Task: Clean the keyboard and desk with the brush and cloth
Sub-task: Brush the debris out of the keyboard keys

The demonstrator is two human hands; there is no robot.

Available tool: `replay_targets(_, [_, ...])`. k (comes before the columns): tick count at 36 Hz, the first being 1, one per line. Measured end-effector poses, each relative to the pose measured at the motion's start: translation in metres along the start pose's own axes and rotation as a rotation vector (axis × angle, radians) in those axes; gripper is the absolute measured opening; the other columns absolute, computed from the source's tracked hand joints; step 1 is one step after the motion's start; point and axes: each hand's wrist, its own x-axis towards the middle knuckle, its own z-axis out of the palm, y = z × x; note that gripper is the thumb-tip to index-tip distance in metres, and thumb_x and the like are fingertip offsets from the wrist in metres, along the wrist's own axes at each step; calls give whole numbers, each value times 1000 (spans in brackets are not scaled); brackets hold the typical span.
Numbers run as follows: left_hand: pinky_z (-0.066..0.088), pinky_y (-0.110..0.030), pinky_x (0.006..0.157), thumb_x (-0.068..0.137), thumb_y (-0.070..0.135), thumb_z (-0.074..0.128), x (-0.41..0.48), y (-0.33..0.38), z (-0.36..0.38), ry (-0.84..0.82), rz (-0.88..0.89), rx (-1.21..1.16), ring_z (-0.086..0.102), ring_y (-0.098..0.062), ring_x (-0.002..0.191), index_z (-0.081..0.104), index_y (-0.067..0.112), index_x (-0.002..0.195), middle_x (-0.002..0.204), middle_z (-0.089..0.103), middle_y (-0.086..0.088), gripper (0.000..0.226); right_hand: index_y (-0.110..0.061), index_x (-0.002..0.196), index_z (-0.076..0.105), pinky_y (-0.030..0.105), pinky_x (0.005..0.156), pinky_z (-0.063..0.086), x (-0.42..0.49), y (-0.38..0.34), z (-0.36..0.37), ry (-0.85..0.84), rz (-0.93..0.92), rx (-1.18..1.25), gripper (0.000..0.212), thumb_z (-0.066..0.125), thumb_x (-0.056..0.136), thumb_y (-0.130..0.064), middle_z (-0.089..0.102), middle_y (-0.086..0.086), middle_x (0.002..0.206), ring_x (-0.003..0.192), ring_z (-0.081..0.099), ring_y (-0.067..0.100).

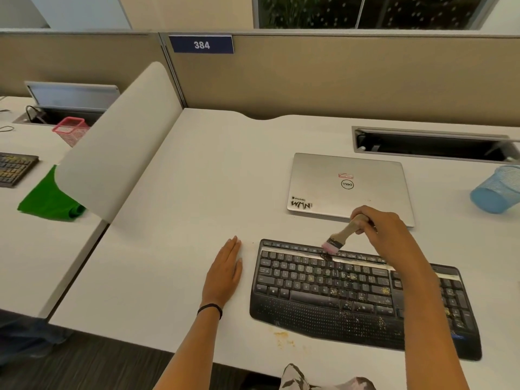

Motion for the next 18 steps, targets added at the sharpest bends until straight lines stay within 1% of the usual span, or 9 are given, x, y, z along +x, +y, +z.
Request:
replay_targets(3, [11,-17,113,92,50,17,0,-1,0,1,1,-11,12,0,140,24,19,148,152,15,13,64,-19,91,58,38,74,52,-3,2,-5,-9,4,13,16,52,92,-5,67,-4,76,78,65,17])
replay_targets(6, [11,-16,113,93,49,19,0,-1,0,7,2,-15,12,0,140,26,18,148,152,16,13,64,-18,92,60,28,70,47,-5,1,-7,-43,-3,40,15,54,91,-5,65,-8,74,79,64,14])
replay_targets(8, [12,-18,113,93,49,19,0,-2,1,11,1,-15,12,0,141,26,18,148,152,15,13,64,-20,93,61,25,70,47,-5,-1,-4,-71,-3,64,14,55,91,-7,66,-7,76,79,64,10])
replay_targets(11, [12,-18,113,93,50,18,0,-2,1,10,4,-11,11,0,141,24,18,148,152,13,14,65,-23,94,62,31,73,49,-2,-3,5,-103,-10,65,14,56,91,-11,68,-6,78,79,64,11])
replay_targets(13, [11,-18,113,92,51,18,-1,-2,1,13,4,-14,11,-1,141,24,18,148,152,13,14,65,-23,96,62,32,73,50,0,-3,13,-116,-23,60,13,55,91,-12,68,-6,78,79,64,11])
replay_targets(16, [11,-18,113,92,51,18,-1,0,-1,17,5,-16,11,-1,140,24,17,148,152,13,14,66,-24,93,60,31,70,50,3,1,19,-110,-9,42,16,53,91,-9,67,-2,76,76,65,13])
replay_targets(18, [11,-17,113,92,51,18,-1,0,-1,18,5,-16,11,0,140,24,17,148,152,13,14,65,-23,90,59,36,71,52,4,8,18,-76,27,26,20,52,91,-5,68,2,75,74,66,16])
